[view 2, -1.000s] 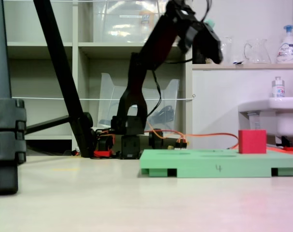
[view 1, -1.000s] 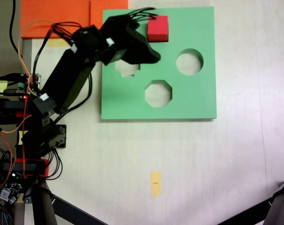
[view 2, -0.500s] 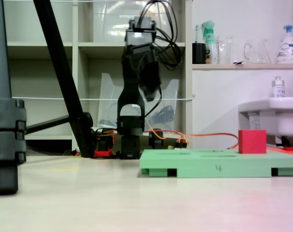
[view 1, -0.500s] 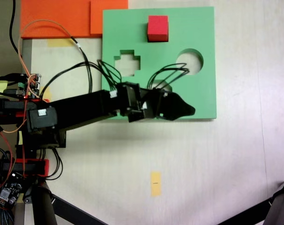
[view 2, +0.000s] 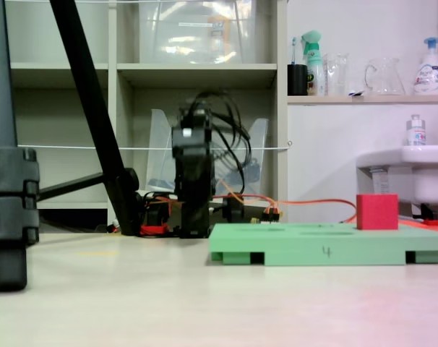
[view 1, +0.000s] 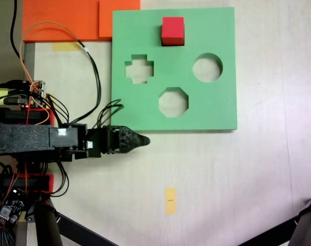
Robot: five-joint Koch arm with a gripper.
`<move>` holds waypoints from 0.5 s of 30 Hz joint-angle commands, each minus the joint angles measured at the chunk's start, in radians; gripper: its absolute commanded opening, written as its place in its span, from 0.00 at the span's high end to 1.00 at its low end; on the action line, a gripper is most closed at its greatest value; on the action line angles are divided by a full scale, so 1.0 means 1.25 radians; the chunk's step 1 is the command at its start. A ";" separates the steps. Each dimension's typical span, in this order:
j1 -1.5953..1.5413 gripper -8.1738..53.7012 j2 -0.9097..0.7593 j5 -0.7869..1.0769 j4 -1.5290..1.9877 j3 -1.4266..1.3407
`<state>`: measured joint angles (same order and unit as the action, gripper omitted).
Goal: Put the square block into the corresponding hole
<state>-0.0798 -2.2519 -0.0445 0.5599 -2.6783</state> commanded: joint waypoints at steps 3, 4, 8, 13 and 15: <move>0.001 0.17 -0.058 0.004 -0.261 -0.162; -0.001 0.21 -0.058 0.004 -0.339 -0.227; -0.004 0.22 -0.058 0.002 -0.445 -0.355; 0.004 0.32 -0.058 -0.012 -0.443 -0.366; 0.004 0.32 -0.058 -0.012 -0.444 -0.366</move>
<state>-0.0752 -2.2519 -0.0383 -0.0276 -3.0603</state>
